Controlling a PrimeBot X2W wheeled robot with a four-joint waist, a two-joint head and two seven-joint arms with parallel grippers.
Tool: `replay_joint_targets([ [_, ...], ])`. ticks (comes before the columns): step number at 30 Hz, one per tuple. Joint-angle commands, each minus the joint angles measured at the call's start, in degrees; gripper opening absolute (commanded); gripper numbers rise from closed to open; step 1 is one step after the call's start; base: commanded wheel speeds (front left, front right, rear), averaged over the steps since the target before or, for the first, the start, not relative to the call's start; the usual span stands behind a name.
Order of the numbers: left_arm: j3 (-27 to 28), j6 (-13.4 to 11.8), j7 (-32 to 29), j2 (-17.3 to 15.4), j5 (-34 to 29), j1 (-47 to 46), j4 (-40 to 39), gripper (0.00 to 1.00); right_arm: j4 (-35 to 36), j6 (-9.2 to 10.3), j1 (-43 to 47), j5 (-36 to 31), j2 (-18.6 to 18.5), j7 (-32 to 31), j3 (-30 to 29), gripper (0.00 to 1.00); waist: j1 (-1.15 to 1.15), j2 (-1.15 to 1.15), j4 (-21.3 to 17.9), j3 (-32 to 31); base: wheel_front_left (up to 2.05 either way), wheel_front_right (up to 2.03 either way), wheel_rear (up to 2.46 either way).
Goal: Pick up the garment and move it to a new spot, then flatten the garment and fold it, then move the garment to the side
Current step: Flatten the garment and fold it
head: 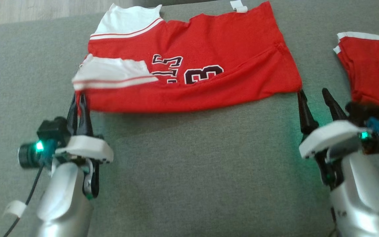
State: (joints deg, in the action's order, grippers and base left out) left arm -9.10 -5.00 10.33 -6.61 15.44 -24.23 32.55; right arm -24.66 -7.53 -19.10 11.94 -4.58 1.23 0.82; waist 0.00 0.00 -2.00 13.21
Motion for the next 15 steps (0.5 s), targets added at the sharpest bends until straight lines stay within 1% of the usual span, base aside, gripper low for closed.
replay_joint_targets([
  [1, 1.27, 0.38, 1.34, -1.81, -0.76, -2.69, -2.82, 0.00, 0.06, 0.04, -3.99, 0.13, 0.65, -1.69, 0.25, 1.00, 0.00, 0.00, 0.28, 0.26, 0.00, 0.00, 0.00],
  [3, 0.70, 0.66, 2.16, -1.77, -1.17, -3.00, -4.21, 0.00, -3.20, 0.04, -6.62, 0.86, 1.11, -4.14, -1.42, 1.00, 0.00, 0.00, 0.65, 0.55, 0.00, 0.00, 0.00],
  [4, -0.04, 1.02, 2.57, -1.62, -1.54, -3.21, -5.12, 0.00, -6.92, 0.04, -9.47, 1.97, 1.44, -6.59, -3.14, 1.00, 0.00, 0.00, 1.14, 0.95, 0.00, 0.00, 0.00],
  [8, -1.46, 1.34, 2.86, -0.81, -1.90, -3.61, -6.06, 0.00, -15.38, 0.04, -14.91, 2.54, 1.65, -10.08, -6.57, 1.00, 0.00, 0.00, 2.49, 1.69, 0.00, 0.00, 0.00],
  [11, -2.51, 1.64, 2.98, -0.28, -2.08, -4.02, -6.08, 0.00, -21.31, 0.04, -18.23, 1.77, 1.67, -11.12, -7.17, 1.00, 0.00, 0.00, 3.62, 2.05, 0.00, 0.00, 0.00],
  [15, -3.44, 1.90, 3.10, -0.01, -2.22, -4.25, -5.30, 0.00, -27.41, 0.04, -21.14, 0.38, 1.68, -11.24, -6.19, 1.00, 0.00, 0.00, 4.46, 2.03, 0.00, 0.00, 0.00],
])
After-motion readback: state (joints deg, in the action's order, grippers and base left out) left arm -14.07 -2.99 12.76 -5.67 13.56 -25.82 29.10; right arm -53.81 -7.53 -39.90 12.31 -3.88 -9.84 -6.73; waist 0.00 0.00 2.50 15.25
